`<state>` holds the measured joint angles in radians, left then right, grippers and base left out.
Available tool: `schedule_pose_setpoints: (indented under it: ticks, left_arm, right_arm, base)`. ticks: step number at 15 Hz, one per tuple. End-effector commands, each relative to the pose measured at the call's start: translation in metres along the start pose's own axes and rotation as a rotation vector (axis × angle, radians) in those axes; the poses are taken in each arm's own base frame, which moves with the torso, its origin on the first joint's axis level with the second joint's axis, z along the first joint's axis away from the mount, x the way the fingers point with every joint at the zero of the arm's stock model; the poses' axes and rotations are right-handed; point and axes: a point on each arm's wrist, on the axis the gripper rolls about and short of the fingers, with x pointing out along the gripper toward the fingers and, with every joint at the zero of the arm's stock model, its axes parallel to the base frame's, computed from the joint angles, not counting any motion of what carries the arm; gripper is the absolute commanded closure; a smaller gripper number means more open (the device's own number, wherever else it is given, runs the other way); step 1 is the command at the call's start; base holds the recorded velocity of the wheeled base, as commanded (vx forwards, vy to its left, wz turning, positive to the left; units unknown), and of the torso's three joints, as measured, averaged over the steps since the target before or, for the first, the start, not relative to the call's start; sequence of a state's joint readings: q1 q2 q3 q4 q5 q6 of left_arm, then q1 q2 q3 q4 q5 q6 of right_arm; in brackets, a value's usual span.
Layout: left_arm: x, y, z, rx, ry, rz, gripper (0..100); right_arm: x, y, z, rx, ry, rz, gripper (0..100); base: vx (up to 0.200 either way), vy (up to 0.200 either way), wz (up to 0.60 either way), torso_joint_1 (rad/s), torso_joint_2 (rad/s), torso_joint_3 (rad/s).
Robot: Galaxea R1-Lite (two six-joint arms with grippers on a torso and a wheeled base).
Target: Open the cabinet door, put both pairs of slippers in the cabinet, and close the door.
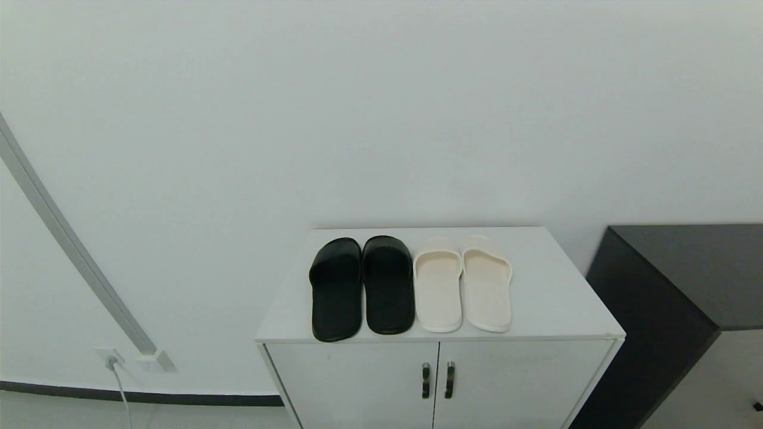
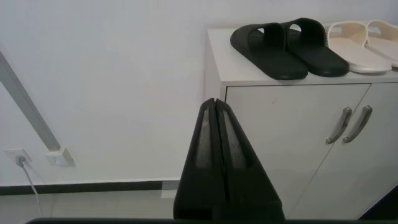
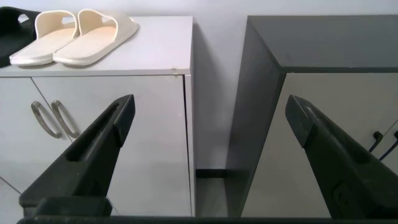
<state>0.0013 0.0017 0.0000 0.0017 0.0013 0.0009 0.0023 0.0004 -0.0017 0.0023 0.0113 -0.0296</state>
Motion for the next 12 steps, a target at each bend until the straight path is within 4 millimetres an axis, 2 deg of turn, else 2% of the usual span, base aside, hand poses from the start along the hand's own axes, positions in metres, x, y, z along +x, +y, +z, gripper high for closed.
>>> schedule_pose_setpoints:
  ticks: [1,10,12]
  left_arm:
    - [0.0,0.0,0.0,-0.001,0.0,0.001,100]
    - [0.0,0.0,0.0,-0.015,0.0,0.002,100]
    - [0.0,0.0,0.0,-0.013,0.0,0.002,100]
  right_arm:
    - [0.0001,0.0,0.0001,-0.001,0.0,0.0,0]
    - [0.0001,0.0,-0.0002,0.002,-0.001,0.0,0]
    - [0.0033,-0.0003,0.0054,0.001,0.028,0.003,0]
  base:
    - [0.0,0.0,0.0,0.0,0.0,0.0]
    - [0.0,0.0,0.0,0.0,0.0,0.0]
    - [0.0,0.0,0.0,0.0,0.0,0.0]
